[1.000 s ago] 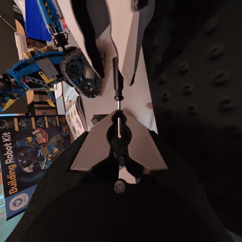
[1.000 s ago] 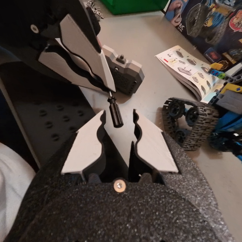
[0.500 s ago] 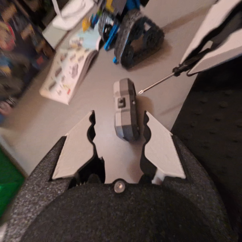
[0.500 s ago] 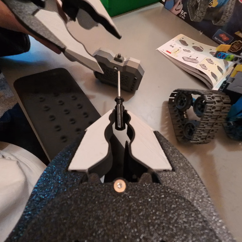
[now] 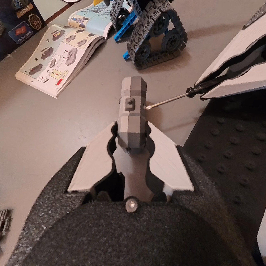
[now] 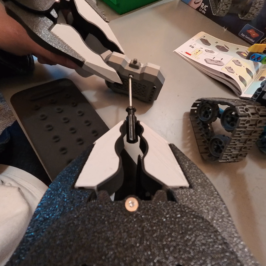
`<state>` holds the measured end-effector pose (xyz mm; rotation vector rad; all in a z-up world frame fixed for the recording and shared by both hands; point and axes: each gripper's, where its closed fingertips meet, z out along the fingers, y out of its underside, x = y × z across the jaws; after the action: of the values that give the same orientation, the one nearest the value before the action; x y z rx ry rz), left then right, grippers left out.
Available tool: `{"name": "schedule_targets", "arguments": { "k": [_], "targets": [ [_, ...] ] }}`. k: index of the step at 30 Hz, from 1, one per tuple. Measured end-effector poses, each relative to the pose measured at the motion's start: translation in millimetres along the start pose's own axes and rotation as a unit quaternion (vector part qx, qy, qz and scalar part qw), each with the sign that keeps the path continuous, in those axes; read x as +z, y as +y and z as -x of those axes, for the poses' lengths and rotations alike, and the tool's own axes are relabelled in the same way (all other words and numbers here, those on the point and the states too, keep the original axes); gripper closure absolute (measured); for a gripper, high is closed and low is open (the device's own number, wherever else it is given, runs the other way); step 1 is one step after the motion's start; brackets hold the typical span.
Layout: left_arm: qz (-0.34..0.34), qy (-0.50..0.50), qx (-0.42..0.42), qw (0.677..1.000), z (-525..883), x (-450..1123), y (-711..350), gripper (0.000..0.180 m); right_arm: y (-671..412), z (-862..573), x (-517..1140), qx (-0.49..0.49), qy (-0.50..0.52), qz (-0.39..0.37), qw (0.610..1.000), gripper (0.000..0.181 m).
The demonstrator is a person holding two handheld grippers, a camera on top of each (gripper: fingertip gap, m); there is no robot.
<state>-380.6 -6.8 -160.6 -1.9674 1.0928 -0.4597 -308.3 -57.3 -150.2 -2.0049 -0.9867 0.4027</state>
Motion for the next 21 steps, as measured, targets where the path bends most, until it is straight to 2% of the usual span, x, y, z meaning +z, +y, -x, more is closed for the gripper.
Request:
{"name": "schedule_targets", "arguments": {
  "k": [9, 11, 13, 15, 18, 19, 21],
  "targets": [
    [0.007, -0.027, -0.028, 0.999, 2, 0, 0, 0.143, 4, 3, 6, 0.005, 0.0, 0.024, 1.0, 0.169],
    [0.006, -0.037, -0.021, 0.999, 2, 0, 0, 0.143, 6, 4, 8, 0.033, -0.019, 0.031, 0.999, 0.169],
    [0.003, -0.04, -0.017, 0.999, 3, 0, 0, 0.143, 6, 5, 8, 0.105, -0.068, 0.029, 0.992, 0.169],
    [0.002, -0.048, -0.005, 0.999, 3, 0, 0, 0.143, 7, 15, 9, 0.21, -0.156, 0.04, 0.964, 0.169],
    [-0.002, -0.045, 0.001, 0.999, 2, 1, -1, 0.143, 4, 35, 9, 0.368, -0.298, 0.059, 0.879, 0.169],
    [-0.005, -0.043, 0.003, 0.999, 2, 2, -2, 0.143, 2, 39, 8, 0.391, -0.328, 0.066, 0.857, 0.169],
    [-0.01, -0.039, 0.006, 0.999, 2, 3, -2, 0.143, 3, 41, 10, 0.392, -0.336, 0.075, 0.853, 0.169]
  ]
}}
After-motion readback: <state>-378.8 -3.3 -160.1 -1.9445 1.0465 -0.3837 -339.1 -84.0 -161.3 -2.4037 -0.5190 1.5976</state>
